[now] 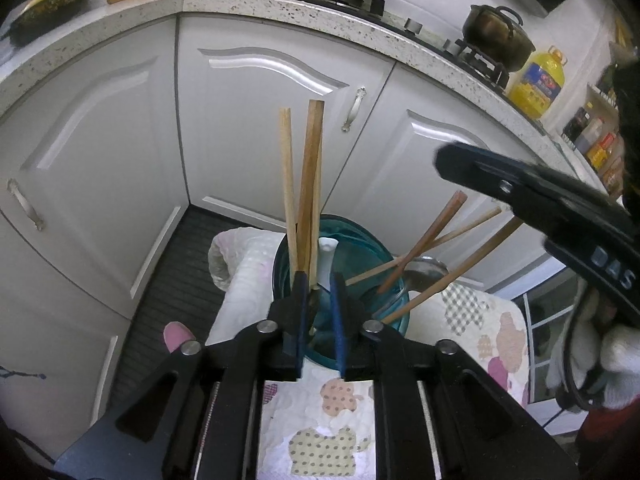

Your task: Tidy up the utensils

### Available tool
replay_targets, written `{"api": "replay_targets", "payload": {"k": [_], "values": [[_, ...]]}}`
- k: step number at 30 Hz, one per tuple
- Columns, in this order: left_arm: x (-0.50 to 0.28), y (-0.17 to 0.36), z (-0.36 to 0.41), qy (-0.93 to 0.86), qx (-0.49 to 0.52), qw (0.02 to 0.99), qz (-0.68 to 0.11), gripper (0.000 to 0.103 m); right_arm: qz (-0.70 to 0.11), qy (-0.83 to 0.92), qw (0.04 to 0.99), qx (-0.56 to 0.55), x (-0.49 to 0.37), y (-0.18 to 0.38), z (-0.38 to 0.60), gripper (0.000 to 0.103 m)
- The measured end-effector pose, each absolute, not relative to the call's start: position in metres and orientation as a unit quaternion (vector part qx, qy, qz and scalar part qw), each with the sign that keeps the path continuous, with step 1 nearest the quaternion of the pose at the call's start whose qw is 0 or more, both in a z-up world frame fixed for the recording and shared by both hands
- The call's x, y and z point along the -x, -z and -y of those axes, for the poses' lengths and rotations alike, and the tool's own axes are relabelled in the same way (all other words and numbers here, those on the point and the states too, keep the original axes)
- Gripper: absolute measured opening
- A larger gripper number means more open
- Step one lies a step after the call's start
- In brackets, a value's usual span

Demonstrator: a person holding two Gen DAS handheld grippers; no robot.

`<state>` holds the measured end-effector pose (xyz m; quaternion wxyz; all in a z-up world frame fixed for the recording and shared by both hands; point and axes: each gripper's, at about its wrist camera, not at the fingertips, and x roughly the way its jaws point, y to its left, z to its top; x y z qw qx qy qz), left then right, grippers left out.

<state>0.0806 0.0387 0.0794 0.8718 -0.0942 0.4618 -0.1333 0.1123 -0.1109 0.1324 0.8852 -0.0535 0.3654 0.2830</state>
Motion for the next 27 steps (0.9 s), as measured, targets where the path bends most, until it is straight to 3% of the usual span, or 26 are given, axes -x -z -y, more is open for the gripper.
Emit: {"api": "replay_targets", "payload": {"k": [4, 6, 7, 13, 18, 27], "values": [[-0.076, -0.087, -0.039, 0.133, 0.096, 0.875, -0.455, 0.017, -0.363, -0.281, 0.888, 0.031, -0.100, -0.141, 0.123, 0.011], [-0.071, -0.092, -0.039, 0.133, 0.095, 0.878, -0.450, 0.018, -0.357, -0.279, 0.891, 0.014, -0.091, -0.147, 0.132, 0.029], [-0.068, -0.095, -0.039, 0.133, 0.093, 0.880, -0.446, 0.018, -0.356, -0.278, 0.892, 0.008, -0.087, -0.149, 0.136, 0.032], [-0.046, -0.104, -0.035, 0.109, 0.074, 0.897, -0.422, 0.019, -0.343, -0.265, 0.901, -0.014, -0.055, -0.155, 0.153, 0.033], [-0.026, -0.106, -0.027, 0.081, 0.045, 0.910, -0.404, 0.020, -0.339, -0.225, 0.913, -0.015, -0.026, -0.144, 0.159, 0.041], [0.007, -0.113, -0.021, 0.057, 0.035, 0.920, -0.387, 0.020, -0.347, -0.183, 0.919, -0.044, 0.008, -0.126, 0.168, 0.042]]}}
